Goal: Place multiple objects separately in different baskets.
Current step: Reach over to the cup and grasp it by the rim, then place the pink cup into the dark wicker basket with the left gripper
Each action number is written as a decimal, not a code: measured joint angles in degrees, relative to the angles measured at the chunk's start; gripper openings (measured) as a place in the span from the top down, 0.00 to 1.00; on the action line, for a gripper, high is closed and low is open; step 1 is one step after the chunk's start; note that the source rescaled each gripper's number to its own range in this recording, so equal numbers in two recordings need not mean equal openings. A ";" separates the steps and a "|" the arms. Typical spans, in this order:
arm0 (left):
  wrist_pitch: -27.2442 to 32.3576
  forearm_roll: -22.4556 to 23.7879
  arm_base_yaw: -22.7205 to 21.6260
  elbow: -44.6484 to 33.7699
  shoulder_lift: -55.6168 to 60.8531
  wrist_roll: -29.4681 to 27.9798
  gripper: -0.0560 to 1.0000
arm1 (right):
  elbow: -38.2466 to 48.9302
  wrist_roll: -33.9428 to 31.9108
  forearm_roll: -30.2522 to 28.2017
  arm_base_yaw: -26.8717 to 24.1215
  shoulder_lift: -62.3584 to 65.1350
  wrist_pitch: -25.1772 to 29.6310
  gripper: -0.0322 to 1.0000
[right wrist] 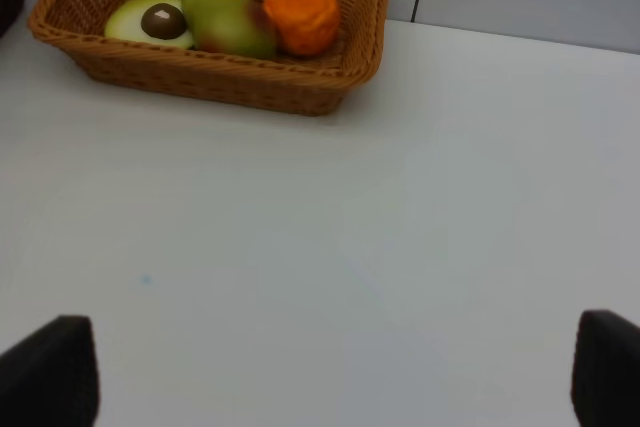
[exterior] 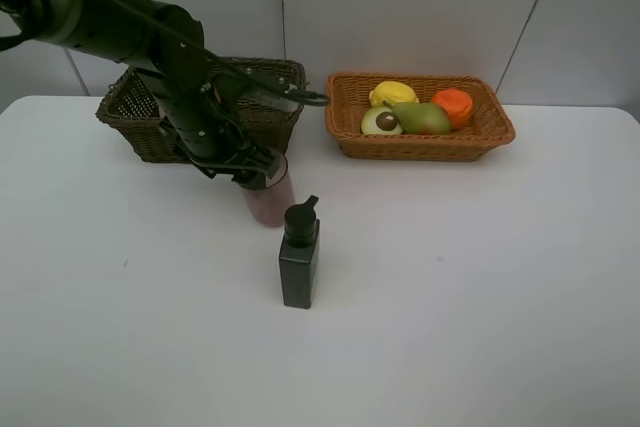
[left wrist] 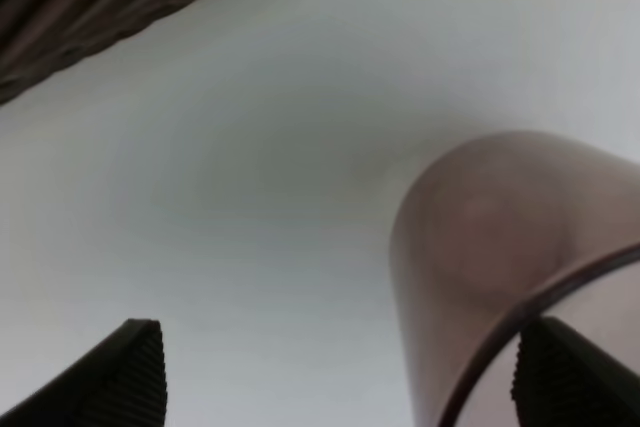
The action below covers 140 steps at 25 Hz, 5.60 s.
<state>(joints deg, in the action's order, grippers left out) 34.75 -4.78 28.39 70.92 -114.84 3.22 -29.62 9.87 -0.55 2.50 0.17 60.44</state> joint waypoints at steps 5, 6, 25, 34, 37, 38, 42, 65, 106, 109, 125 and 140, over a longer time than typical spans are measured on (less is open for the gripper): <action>-0.39 -1.43 0.28 0.00 0.00 13.06 0.08 | 0.00 0.00 0.00 0.00 0.00 0.00 0.00; -0.69 -2.51 0.28 0.00 0.00 14.72 0.08 | 0.00 0.00 0.00 0.00 0.00 0.00 0.00; -2.60 -13.69 0.28 0.00 0.00 16.69 0.47 | 0.00 0.00 0.00 0.00 0.00 0.00 0.00; -2.05 -15.39 0.28 0.00 0.00 16.56 0.84 | 0.00 0.00 0.00 0.00 0.00 0.00 0.00; -2.18 -15.63 0.28 0.00 0.00 15.71 0.95 | 0.00 0.00 0.00 0.00 0.00 0.00 0.00; -2.22 -15.68 0.28 0.00 0.00 15.53 0.95 | 0.00 0.00 0.00 0.00 0.00 0.00 0.00; -2.45 -15.68 0.28 0.00 0.00 15.34 0.95 | 0.00 0.00 0.00 0.00 0.00 0.00 0.00; -1.73 -17.43 0.09 0.00 9.30 15.34 0.95 | 0.00 0.00 0.00 0.00 0.00 0.00 0.00; -14.87 -16.95 -14.46 0.00 10.14 13.22 0.95 | 0.00 0.00 0.00 0.00 0.00 0.00 0.00; -14.81 -15.24 -14.46 0.00 10.14 13.22 0.95 | 0.00 0.00 0.00 0.00 0.00 0.00 0.00; -14.74 -12.65 -14.46 0.00 10.14 12.81 0.95 | 0.00 0.00 0.00 0.00 0.00 0.00 0.00; -16.96 -11.28 -15.00 0.00 9.89 2.83 0.95 | 0.00 0.00 0.00 0.00 0.00 0.00 0.00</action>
<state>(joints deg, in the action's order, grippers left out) 17.79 -16.06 13.39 70.92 -104.96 6.05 -29.62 9.87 -0.55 2.50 0.17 60.44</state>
